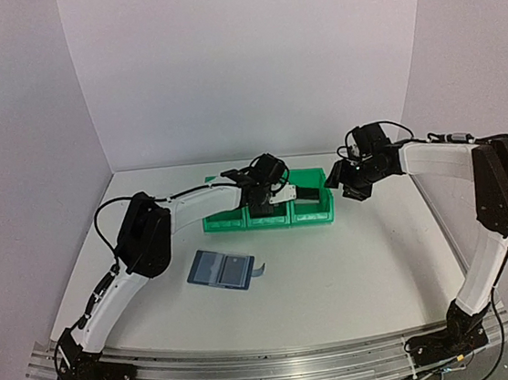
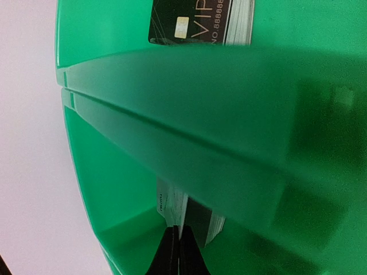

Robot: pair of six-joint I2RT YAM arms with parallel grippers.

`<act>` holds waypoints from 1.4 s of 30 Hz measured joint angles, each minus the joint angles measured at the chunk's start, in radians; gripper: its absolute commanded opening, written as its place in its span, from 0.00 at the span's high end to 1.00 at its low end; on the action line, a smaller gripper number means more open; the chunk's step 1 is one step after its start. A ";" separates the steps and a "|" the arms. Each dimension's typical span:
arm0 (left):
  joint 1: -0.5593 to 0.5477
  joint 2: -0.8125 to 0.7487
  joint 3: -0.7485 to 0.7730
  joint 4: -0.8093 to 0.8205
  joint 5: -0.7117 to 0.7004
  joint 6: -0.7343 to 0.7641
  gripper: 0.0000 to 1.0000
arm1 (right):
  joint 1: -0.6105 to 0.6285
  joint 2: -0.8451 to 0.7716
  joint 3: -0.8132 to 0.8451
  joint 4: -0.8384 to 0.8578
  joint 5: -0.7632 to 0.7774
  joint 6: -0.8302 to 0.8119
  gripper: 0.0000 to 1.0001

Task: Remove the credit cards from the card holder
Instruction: Place the credit card in the storage box.

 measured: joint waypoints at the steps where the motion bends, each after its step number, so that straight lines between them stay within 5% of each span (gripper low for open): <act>1: -0.001 0.001 0.000 0.000 -0.003 0.002 1.00 | 0.000 0.000 -0.005 0.001 -0.002 0.001 0.39; 10: -0.001 0.005 0.005 -0.002 0.014 0.005 0.83 | 0.000 0.000 -0.032 0.009 -0.009 0.007 0.39; 21: 0.008 0.010 0.005 0.000 0.093 0.005 0.77 | 0.000 -0.025 -0.065 0.013 -0.009 0.015 0.39; 30: 0.013 -0.029 -0.078 0.024 0.193 -0.037 0.46 | 0.000 -0.060 -0.075 0.018 -0.010 0.017 0.39; 42: 0.029 -0.209 -0.080 0.036 0.341 -0.192 0.35 | 0.000 -0.064 -0.044 0.019 -0.028 -0.012 0.39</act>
